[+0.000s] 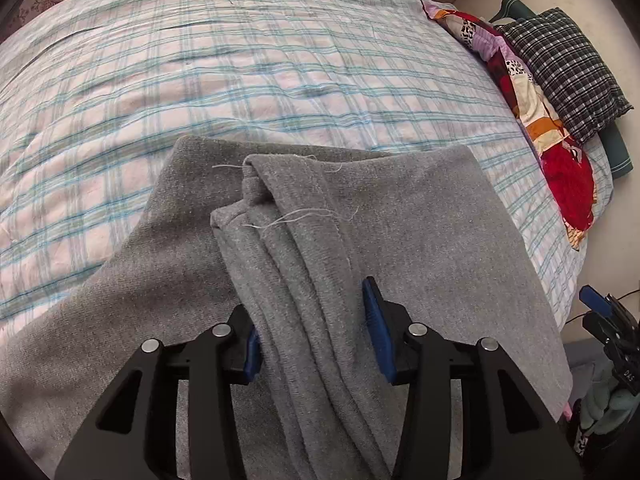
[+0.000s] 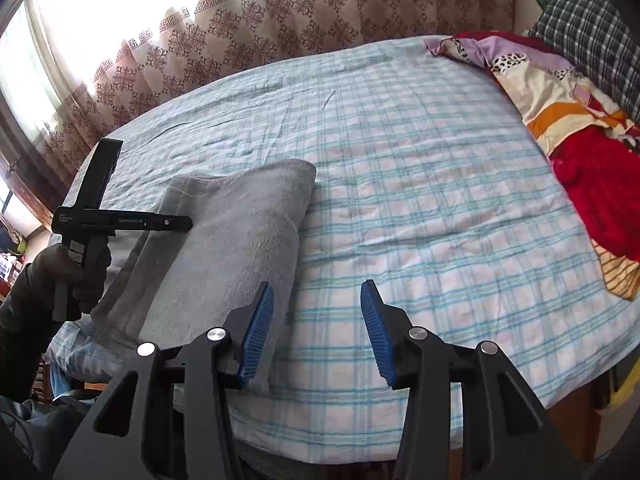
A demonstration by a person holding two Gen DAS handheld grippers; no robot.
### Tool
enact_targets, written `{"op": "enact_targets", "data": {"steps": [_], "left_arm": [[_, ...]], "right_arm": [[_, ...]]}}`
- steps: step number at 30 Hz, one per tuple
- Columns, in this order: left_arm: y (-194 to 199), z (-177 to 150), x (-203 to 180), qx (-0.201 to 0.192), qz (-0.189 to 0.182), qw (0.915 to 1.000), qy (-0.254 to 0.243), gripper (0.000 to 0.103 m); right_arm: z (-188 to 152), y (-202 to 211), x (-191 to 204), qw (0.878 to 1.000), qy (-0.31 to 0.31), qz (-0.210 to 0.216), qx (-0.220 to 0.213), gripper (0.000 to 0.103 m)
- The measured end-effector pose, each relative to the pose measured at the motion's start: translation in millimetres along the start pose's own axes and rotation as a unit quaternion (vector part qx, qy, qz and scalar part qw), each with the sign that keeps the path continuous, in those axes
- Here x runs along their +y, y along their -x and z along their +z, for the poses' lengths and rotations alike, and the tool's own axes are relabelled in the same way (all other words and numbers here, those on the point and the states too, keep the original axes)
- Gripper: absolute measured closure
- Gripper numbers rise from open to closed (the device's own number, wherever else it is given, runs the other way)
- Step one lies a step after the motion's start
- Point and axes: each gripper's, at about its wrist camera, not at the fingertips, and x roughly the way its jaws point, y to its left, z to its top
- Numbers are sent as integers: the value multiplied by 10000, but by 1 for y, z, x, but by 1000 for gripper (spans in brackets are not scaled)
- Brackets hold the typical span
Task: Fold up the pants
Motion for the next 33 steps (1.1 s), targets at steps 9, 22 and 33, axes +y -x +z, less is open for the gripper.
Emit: {"op": "enact_targets", "data": {"steps": [9, 22, 33], "left_arm": [[39, -14, -2, -427, 835, 9954, -212, 28], [46, -43, -59, -593, 1159, 9843, -1190, 27], [12, -75, -74, -323, 1314, 9774, -1623, 26]], "right_arm": [[-23, 7, 22, 9957, 548, 714, 239, 57], [-44, -23, 29, 9958, 718, -187, 536, 56], [-54, -39, -23, 9946, -563, 210, 840, 55]]}}
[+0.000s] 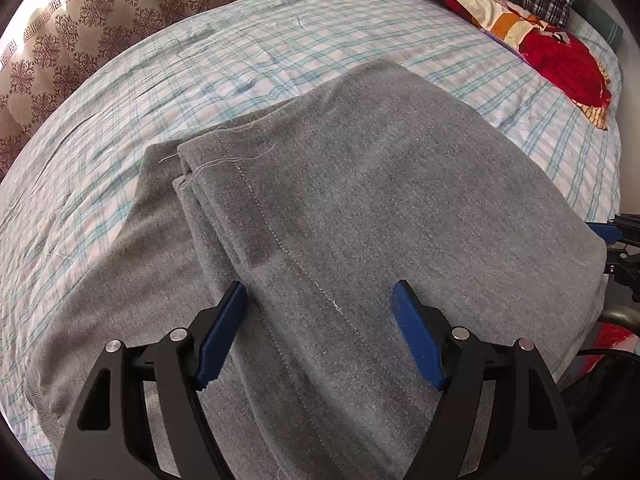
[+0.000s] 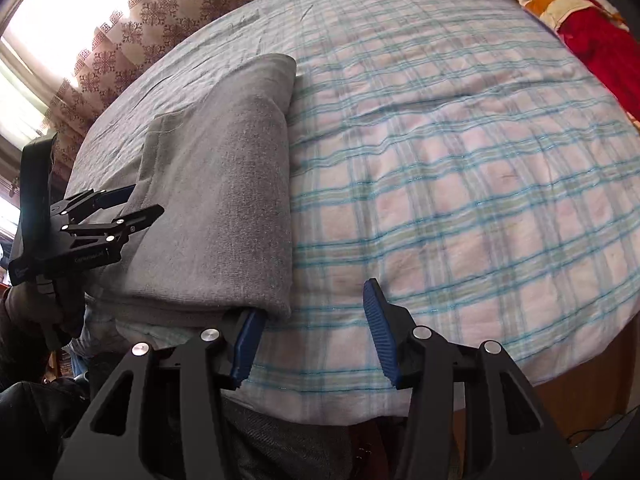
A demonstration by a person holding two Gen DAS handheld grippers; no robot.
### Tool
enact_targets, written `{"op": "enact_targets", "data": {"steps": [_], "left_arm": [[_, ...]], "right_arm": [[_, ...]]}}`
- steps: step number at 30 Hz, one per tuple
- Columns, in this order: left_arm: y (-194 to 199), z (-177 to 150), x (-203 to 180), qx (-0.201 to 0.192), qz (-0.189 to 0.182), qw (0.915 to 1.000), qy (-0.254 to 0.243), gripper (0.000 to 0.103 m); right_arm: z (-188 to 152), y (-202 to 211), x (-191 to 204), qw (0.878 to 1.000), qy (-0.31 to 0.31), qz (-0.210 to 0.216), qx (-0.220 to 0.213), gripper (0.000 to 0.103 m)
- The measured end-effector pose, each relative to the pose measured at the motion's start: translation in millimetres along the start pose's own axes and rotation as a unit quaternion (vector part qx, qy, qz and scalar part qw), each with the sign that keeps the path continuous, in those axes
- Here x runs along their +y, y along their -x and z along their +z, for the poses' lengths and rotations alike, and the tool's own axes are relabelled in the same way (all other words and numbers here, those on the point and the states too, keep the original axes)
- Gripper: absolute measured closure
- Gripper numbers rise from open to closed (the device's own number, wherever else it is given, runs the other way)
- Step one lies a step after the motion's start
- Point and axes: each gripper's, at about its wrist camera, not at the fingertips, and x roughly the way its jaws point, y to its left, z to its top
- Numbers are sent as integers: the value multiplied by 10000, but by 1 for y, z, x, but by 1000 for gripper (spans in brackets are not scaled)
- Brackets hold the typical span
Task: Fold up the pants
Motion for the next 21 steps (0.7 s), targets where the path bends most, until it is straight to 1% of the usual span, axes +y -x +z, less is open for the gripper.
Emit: {"op": "enact_targets", "data": {"steps": [4, 6, 8, 10, 11, 13, 15, 16, 18, 19, 21], "left_arm": [[-1, -4, 7, -19, -153, 9998, 152, 25], [-1, -4, 10, -37, -189, 9996, 221, 24], [2, -4, 11, -46, -185, 9995, 258, 24], [8, -5, 12, -60, -180, 9994, 298, 24], [11, -5, 13, -78, -183, 9993, 326, 23], [18, -5, 12, -131, -197, 9991, 364, 23], [25, -5, 10, -190, -203, 9990, 357, 23], [28, -6, 7, -215, -228, 9989, 339, 23], [33, -10, 1, -244, -285, 9990, 259, 23], [34, -12, -2, -249, -311, 9990, 195, 23], [31, -18, -8, -191, -343, 9992, 65, 23]], "right_arm": [[-1, 11, 15, 9985, 535, -142, 43, 54], [-2, 29, 21, 9953, 933, -253, -64, 54], [1, 51, 26, 9921, 1140, -398, -338, 54], [9, 71, 31, 9909, 1128, -247, -696, 54], [15, 77, 35, 9903, 1082, -85, -864, 54], [22, 78, 50, 9888, 1080, 376, -960, 54], [22, 66, 72, 9849, 1345, 644, -878, 55], [20, 57, 83, 9831, 1518, 674, -770, 57], [15, 39, 98, 9809, 1789, 535, -551, 58], [13, 30, 99, 9813, 1832, 430, -412, 58], [9, 12, 88, 9855, 1668, 288, -99, 58]]}}
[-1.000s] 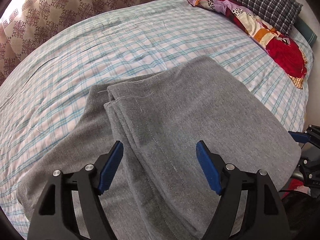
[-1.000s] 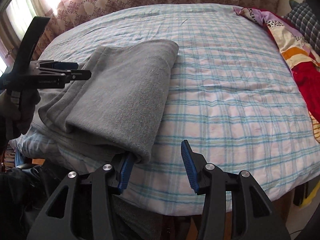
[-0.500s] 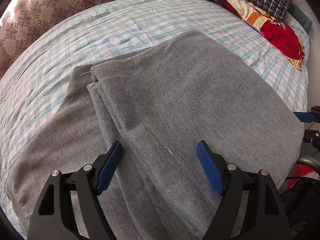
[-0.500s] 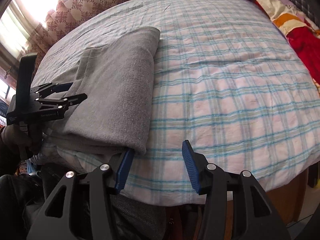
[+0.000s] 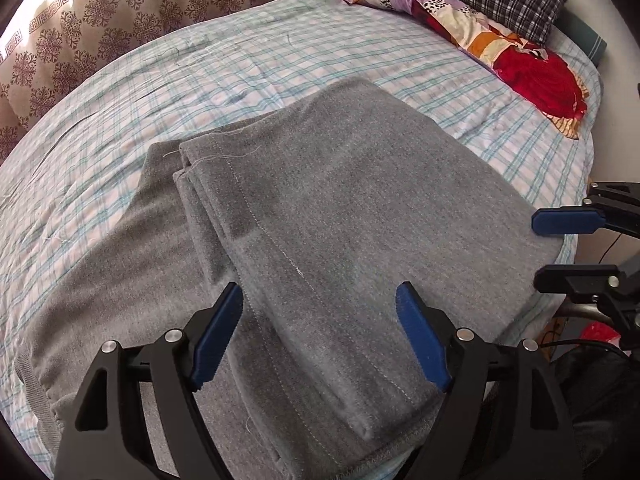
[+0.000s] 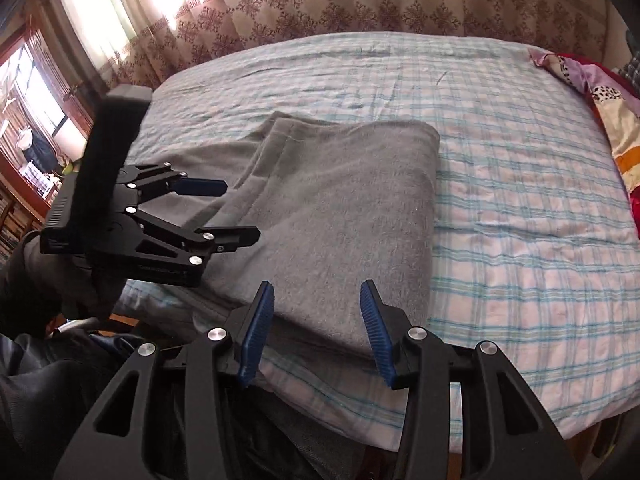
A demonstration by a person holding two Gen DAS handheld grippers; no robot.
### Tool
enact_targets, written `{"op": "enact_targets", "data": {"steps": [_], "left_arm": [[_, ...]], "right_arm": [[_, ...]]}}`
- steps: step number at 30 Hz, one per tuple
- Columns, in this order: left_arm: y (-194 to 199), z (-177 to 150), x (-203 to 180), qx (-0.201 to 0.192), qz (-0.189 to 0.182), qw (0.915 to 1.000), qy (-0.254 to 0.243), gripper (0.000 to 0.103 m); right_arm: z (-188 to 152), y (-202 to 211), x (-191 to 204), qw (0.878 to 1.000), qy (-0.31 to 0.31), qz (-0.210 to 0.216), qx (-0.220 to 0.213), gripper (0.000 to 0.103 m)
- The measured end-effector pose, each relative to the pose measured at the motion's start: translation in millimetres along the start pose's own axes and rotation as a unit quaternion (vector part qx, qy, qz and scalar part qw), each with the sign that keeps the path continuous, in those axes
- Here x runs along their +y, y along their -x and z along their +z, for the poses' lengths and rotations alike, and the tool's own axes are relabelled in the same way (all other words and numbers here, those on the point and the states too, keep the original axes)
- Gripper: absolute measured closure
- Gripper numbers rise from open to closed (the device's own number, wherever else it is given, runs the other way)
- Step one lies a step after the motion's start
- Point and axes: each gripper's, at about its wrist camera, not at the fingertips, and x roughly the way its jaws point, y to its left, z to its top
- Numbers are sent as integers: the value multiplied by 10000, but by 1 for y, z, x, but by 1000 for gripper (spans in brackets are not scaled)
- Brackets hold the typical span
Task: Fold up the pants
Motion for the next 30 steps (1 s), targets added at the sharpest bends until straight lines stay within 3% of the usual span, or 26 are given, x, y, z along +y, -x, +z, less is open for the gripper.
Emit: {"op": "enact_targets", "data": {"steps": [3, 6, 11, 16, 20, 28, 30], "left_arm": [[-12, -9, 0, 88, -27, 10000, -19, 20], [-19, -12, 6, 33, -122, 9999, 48, 14], [-14, -7, 6, 115, -92, 9999, 15, 14], [0, 16, 4, -43, -36, 10000, -4, 14], [3, 43, 7, -234, 41, 9996, 138, 14], [-26, 71, 24, -96, 46, 9981, 605, 14], [-36, 71, 30, 12, -17, 9972, 749, 14]], "right_arm": [[-14, -19, -21, 9993, -277, 49, 244, 71], [-19, -22, -29, 9980, -516, 291, 201, 71], [-12, -12, -27, 9980, -476, 369, 174, 69], [27, 23, -28, 9976, -275, 260, -579, 63], [71, 14, -39, 9956, -328, 98, -869, 62], [135, -61, -60, 9951, -649, 342, -664, 62], [143, -80, -68, 9957, -720, 228, -531, 62]]}}
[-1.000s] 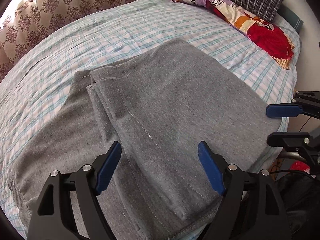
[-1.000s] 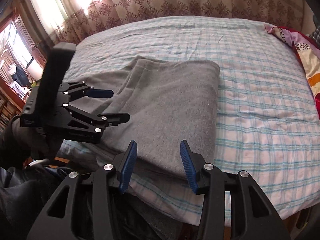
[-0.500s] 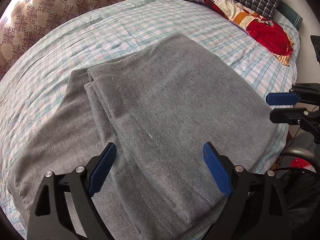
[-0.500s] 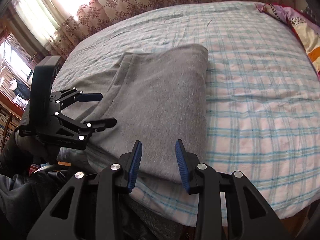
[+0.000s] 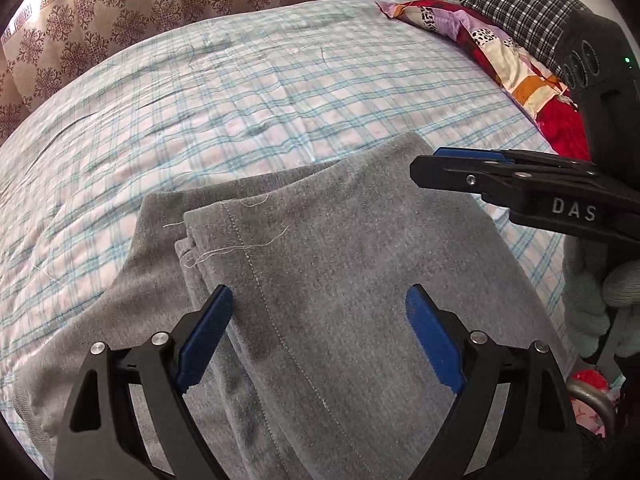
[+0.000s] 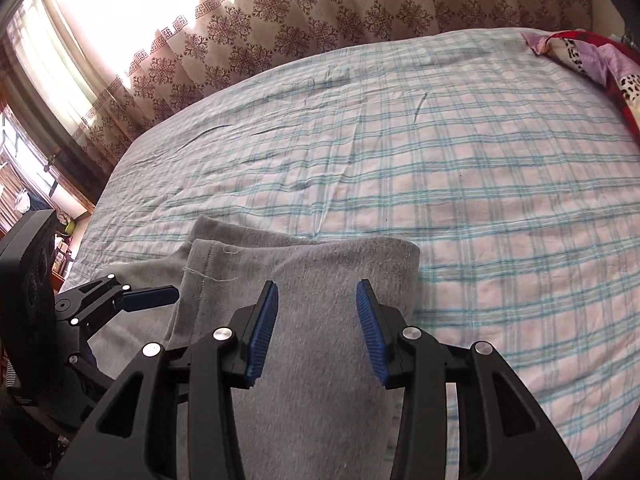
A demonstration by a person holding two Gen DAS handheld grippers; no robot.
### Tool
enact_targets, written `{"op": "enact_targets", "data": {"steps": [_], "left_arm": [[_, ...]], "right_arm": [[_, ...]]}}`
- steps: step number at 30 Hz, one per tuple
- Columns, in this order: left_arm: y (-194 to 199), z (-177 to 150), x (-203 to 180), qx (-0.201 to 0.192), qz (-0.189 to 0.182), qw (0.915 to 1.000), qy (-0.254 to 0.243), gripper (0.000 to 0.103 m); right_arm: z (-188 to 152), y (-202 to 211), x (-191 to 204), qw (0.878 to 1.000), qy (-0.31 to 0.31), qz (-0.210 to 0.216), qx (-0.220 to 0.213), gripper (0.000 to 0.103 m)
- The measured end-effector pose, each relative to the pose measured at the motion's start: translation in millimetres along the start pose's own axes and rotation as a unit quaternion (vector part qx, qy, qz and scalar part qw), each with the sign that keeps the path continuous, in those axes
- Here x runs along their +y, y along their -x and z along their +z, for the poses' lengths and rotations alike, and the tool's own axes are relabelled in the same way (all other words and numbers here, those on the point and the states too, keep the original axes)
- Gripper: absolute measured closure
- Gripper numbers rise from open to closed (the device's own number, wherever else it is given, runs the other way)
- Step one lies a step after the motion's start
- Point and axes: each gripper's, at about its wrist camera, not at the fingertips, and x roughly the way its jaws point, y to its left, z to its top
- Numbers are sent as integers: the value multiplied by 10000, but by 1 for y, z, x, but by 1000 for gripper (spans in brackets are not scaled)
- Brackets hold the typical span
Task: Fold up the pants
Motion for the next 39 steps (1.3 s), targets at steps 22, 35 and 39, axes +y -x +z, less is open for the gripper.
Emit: {"op": "enact_targets", "data": {"steps": [22, 35, 39], "left_arm": [[-1, 14, -3, 169, 157, 9995, 192, 7], [-25, 56, -62, 487, -205, 9985, 132, 6], [-45, 69, -80, 743, -216, 9969, 148, 6]], "right_arm": [[-79, 82, -50, 9969, -766, 197, 29, 62], [-124, 74, -39, 9910, -1020, 605, 628, 43], [-125, 67, -26, 9924, -783, 585, 746, 55]]}}
